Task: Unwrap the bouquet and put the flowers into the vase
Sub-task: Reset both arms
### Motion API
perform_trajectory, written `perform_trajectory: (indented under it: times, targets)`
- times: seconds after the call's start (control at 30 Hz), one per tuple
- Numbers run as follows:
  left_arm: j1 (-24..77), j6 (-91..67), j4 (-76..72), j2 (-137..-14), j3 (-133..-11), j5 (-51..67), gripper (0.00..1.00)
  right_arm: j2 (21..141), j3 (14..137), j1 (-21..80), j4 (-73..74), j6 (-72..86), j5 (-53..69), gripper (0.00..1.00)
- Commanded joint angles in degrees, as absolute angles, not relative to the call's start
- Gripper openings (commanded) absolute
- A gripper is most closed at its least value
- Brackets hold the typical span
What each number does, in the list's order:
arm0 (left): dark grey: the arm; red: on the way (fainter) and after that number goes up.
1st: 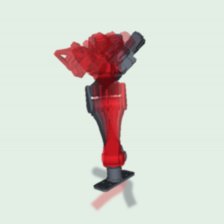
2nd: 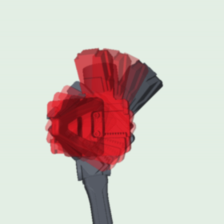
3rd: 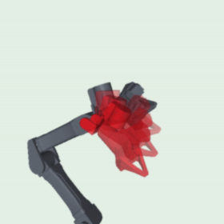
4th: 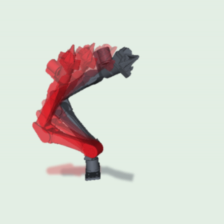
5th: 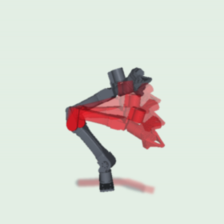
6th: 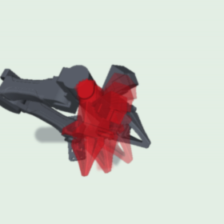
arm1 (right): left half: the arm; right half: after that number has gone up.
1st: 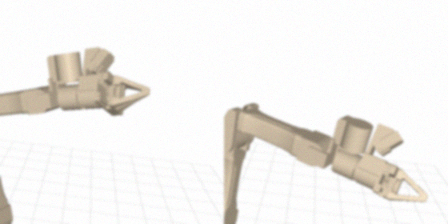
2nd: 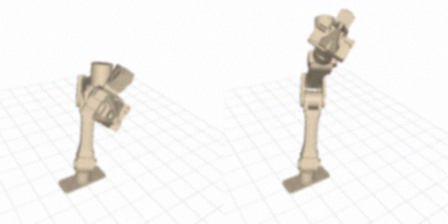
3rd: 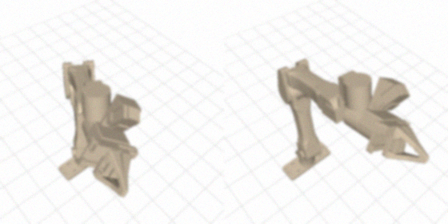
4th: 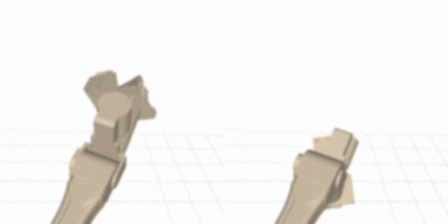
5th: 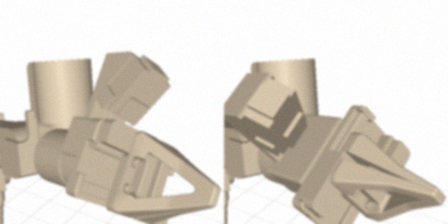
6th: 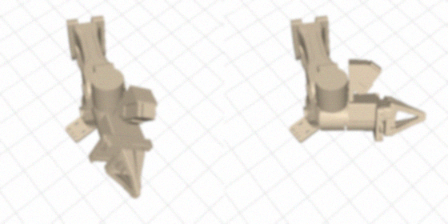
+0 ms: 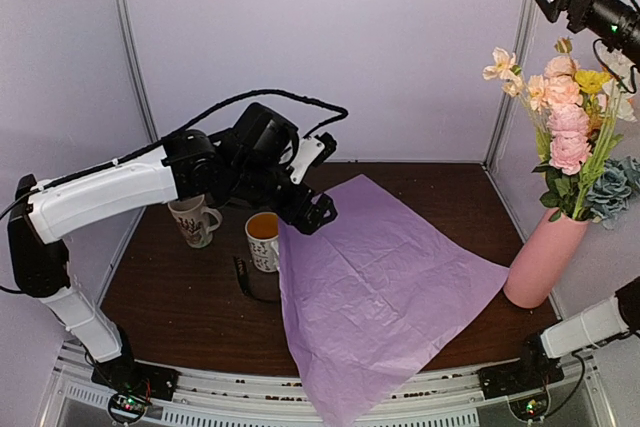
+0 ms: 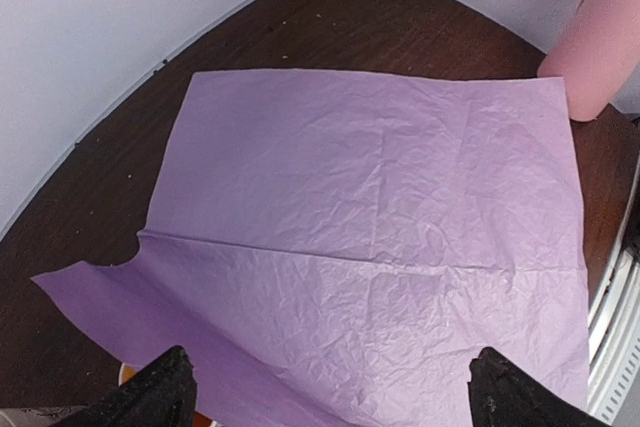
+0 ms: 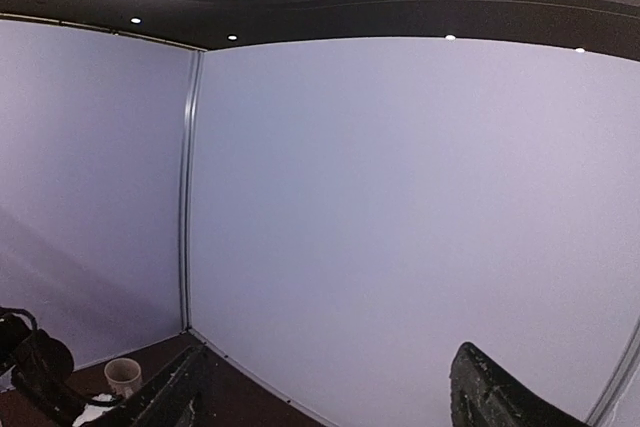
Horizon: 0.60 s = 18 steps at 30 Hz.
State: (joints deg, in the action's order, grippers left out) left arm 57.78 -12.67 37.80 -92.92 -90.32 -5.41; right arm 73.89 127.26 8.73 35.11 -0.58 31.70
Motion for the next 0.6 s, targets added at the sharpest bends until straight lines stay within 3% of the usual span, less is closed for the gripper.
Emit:
perform_trajectory:
  times: [0.0,0.2,0.27,0.33,0.57]
  targets:
    - [56.05,-15.37,37.92,-90.68,-89.18,-13.72,0.98,76.51,126.12,20.41,41.87,-12.72,30.63,0.82]
    - [54.31,-17.96,37.46,-87.04,-86.35,-21.64,0.98,78.13,113.46,34.24,43.97,-20.43,24.37,0.87]
    - [54.08,-18.42,37.21,-85.28,-84.94,-25.78,0.98,76.8,105.81,35.71,39.83,-19.06,20.47,0.9]
    - [53.55,-18.41,36.41,-83.1,-82.9,-30.23,0.98,75.35,98.27,36.43,34.11,-17.35,15.11,0.99]
    - [48.15,-15.9,31.48,-77.13,-74.95,-35.17,0.98,68.17,77.31,36.47,21.24,-10.33,0.78,1.0]
